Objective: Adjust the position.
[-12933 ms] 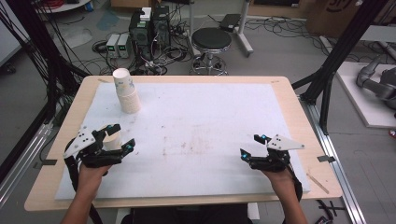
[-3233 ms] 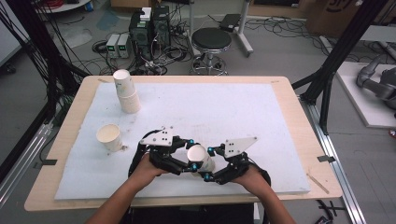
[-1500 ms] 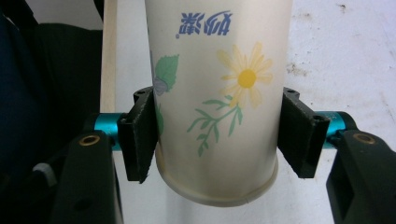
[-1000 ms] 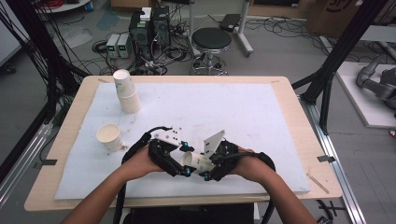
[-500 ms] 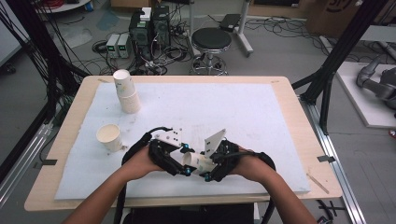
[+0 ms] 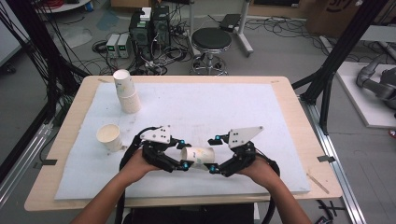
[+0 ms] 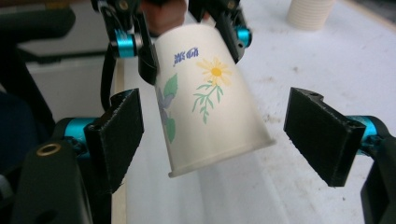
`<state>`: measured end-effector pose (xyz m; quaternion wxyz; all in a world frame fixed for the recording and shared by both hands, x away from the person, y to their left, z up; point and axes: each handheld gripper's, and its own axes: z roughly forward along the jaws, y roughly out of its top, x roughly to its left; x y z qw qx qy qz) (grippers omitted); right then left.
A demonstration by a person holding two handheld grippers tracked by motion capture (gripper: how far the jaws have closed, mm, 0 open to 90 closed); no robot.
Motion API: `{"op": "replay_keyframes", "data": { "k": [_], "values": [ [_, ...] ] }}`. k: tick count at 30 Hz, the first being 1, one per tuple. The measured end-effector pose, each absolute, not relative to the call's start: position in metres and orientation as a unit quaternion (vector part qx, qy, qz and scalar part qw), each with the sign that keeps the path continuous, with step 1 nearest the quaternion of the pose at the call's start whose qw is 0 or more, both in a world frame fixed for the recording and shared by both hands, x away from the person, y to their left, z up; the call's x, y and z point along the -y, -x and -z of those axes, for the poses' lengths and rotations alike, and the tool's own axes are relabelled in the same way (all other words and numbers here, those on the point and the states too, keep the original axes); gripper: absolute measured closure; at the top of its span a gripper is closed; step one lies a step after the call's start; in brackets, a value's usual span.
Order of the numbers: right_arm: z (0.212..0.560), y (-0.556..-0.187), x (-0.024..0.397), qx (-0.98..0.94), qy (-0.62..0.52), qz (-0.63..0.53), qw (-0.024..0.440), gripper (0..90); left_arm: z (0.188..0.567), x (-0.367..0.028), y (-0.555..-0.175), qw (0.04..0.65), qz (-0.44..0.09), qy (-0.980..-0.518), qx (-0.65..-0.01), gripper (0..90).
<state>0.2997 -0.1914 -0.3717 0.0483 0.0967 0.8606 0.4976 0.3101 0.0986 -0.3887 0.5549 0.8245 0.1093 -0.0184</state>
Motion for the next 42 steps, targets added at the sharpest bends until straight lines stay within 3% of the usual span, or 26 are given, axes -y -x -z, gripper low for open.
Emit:
{"op": "replay_keyframes", "data": {
  "k": [12, 21, 42],
  "values": [
    [0.390, -0.292, 0.215, -0.824, -0.132, -0.547, 0.066, 20.5, 0.396, -0.110, -0.302, 0.612, -0.002, -0.783, -0.108, 37.3],
    [0.411, -0.287, 0.220, -0.822, -0.134, -0.552, 0.043, 20.6, 0.399, -0.111, -0.297, 0.631, 0.003, -0.770, -0.097, 37.3],
    [0.409, -0.290, 0.213, -0.799, -0.104, -0.593, -0.009, 21.1, 0.398, -0.098, -0.292, 0.651, 0.032, -0.756, -0.062, 37.3]
  ]
}}
